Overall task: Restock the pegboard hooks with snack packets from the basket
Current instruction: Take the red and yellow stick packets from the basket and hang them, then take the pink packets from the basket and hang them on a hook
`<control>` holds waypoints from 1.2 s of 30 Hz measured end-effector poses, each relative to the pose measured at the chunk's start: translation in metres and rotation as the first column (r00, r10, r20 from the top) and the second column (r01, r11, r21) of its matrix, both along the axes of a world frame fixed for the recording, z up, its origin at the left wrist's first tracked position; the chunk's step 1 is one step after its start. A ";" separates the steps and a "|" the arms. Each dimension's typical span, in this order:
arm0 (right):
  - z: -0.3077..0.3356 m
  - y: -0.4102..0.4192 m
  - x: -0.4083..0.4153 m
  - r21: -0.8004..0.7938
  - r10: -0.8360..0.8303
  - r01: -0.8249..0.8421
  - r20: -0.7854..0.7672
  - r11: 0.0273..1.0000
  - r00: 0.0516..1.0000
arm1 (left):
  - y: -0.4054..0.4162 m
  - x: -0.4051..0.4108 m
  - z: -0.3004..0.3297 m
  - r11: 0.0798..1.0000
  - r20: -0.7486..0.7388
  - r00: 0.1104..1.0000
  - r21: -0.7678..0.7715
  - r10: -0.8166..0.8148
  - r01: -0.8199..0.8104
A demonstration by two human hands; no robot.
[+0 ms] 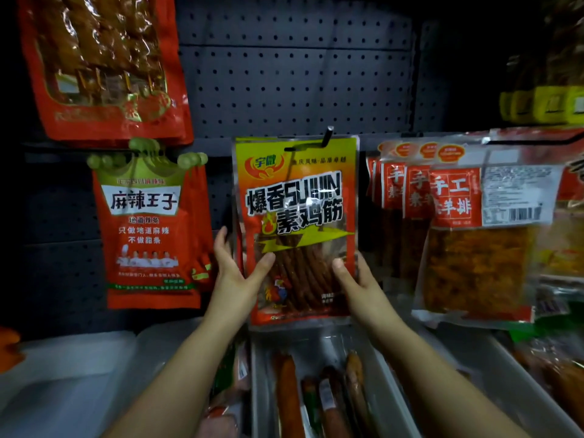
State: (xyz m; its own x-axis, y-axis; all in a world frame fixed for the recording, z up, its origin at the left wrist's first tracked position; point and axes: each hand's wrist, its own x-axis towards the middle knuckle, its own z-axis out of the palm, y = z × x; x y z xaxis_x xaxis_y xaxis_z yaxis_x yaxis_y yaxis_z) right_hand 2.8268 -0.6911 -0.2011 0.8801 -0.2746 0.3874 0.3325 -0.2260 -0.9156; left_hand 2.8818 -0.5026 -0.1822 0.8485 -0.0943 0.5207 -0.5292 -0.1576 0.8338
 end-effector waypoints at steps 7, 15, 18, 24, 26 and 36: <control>-0.002 0.011 0.012 0.020 -0.061 0.060 0.025 0.998 0.998 | -0.005 0.002 -0.006 0.997 -0.099 0.992 0.008 -0.072 0.073; -0.024 0.016 0.001 0.072 0.001 0.001 -0.025 0.997 1.000 | 0.002 -0.015 -0.031 0.998 -0.129 0.990 0.000 -0.056 0.057; -0.029 0.018 -0.004 0.073 -0.020 0.020 0.002 0.997 1.000 | 0.001 -0.020 -0.041 0.999 -0.131 0.991 0.014 -0.027 0.029; -0.027 0.019 -0.026 0.111 -0.026 0.025 0.004 0.993 1.000 | 0.005 -0.040 -0.046 0.997 -0.035 0.997 0.007 0.072 -0.072; -0.027 0.017 -0.040 0.101 -0.068 0.069 -0.019 0.992 0.998 | 0.009 -0.057 -0.044 0.992 0.074 0.990 0.018 0.122 -0.124; -0.070 -0.024 -0.199 -0.043 -0.342 0.342 0.015 0.939 0.940 | -0.045 -0.171 -0.048 0.910 0.043 0.909 -0.012 -0.414 0.415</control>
State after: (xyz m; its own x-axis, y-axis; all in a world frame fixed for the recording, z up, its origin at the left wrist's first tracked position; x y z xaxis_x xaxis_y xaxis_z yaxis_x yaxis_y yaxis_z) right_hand 2.6281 -0.7150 -0.2707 0.7331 -0.5409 0.4122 0.2346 -0.3678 -0.8999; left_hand 2.7107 -0.5471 -0.2303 0.7141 -0.4225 0.5582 -0.5754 0.0998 0.8117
